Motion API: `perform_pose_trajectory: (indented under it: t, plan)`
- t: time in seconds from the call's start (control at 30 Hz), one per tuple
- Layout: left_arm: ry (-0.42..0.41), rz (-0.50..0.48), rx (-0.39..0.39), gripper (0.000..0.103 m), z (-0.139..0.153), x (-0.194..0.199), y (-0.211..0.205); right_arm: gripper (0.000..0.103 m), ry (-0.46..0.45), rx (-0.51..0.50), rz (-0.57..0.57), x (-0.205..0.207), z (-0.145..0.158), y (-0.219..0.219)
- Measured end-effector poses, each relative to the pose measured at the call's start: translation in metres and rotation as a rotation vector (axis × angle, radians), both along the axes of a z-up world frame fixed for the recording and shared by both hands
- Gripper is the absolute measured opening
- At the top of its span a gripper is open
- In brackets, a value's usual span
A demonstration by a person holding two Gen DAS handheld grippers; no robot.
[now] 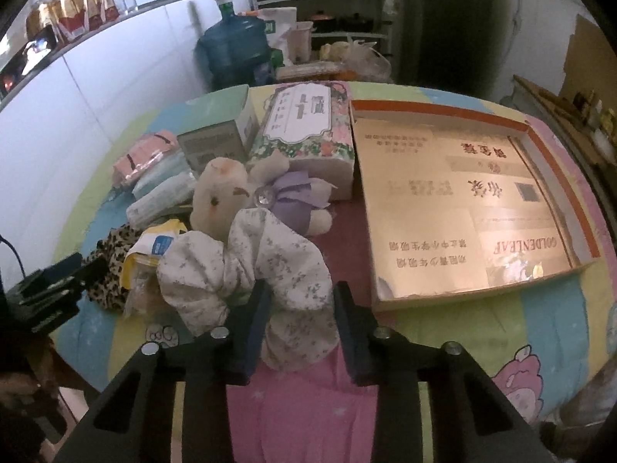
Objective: Organize soft objects
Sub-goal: 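Grasp the leopard-print scrunchie with the left gripper while the right gripper grasps the white floral scrunchie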
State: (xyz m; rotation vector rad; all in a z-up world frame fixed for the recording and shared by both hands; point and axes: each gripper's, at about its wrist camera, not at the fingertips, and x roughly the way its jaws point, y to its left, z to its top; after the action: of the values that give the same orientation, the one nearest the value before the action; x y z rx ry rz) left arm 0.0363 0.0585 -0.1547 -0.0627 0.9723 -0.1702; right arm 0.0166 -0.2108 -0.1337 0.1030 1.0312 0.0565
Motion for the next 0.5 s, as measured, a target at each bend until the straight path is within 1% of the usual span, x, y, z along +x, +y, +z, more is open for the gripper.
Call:
perform_pose_trajectory:
  t: [0.03,0.07,0.1,0.13,0.23,0.27,0.3,0.4,0.5]
  plan:
    - [0.008,-0.001,-0.005,0.052,-0.003,0.001,0.001,0.028,0.004,0.004,0.001,0.0,-0.001,0.001]
    - [0.019,-0.002,-0.011,0.048,-0.006,0.001,0.002,0.026,0.007,0.005,0.001,0.0,-0.001,0.001]
    - [0.029,-0.002,-0.016,0.043,-0.01,0.002,0.003,0.022,0.009,0.002,-0.001,0.0,-0.002,0.001]
    - [0.022,0.002,-0.013,0.042,-0.011,0.002,0.004,0.016,0.01,-0.003,-0.001,-0.001,-0.002,0.002]
    - [0.015,0.0,-0.012,0.03,-0.011,-0.001,0.006,0.01,0.004,-0.002,-0.002,-0.002,0.0,0.003]
    - [0.017,-0.006,-0.024,0.017,-0.01,-0.001,0.007,0.009,-0.001,-0.001,-0.002,-0.003,0.001,0.004]
    - [0.023,-0.014,-0.042,0.01,-0.01,-0.001,0.007,0.009,-0.008,0.001,-0.003,-0.004,0.003,0.003]
    - [0.005,-0.023,-0.055,0.006,-0.005,-0.003,0.006,0.008,-0.032,0.005,-0.006,-0.008,0.01,0.004]
    - [-0.027,-0.028,-0.074,0.006,0.009,-0.006,0.005,0.008,-0.056,0.008,-0.014,-0.012,0.019,0.004]
